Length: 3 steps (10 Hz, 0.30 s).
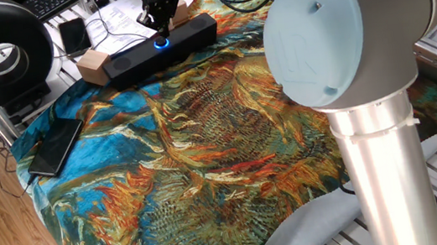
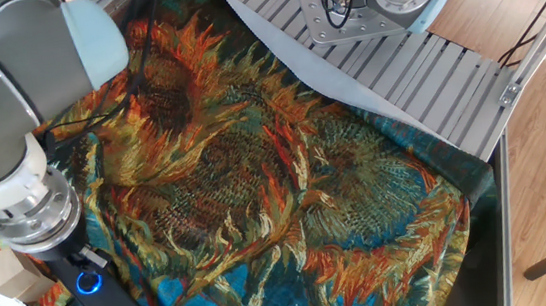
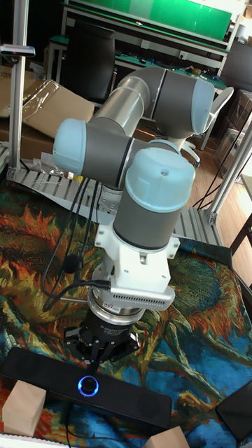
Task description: Turn the knob to increase the volume of the speaker
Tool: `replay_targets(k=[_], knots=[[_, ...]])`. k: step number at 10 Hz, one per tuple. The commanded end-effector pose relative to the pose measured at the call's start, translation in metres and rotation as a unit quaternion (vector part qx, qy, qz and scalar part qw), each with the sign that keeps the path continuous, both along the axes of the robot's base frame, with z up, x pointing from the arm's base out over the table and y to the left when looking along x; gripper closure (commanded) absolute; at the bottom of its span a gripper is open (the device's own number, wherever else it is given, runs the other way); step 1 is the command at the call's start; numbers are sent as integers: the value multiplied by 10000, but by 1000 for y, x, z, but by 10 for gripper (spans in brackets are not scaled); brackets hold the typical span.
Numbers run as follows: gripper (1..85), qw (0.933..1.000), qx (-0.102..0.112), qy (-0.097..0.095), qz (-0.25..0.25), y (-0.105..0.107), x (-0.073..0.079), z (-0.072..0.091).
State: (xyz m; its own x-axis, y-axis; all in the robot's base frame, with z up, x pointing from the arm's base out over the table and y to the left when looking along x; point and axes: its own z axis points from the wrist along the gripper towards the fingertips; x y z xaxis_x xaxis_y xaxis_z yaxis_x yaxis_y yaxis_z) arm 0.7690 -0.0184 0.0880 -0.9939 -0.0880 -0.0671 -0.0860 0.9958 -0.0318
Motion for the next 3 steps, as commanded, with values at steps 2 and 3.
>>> replay_targets(k=[2, 3], knots=[[837, 9999, -49, 108, -22, -7, -10, 4], [837, 9999, -5, 117, 8, -9, -11, 2]])
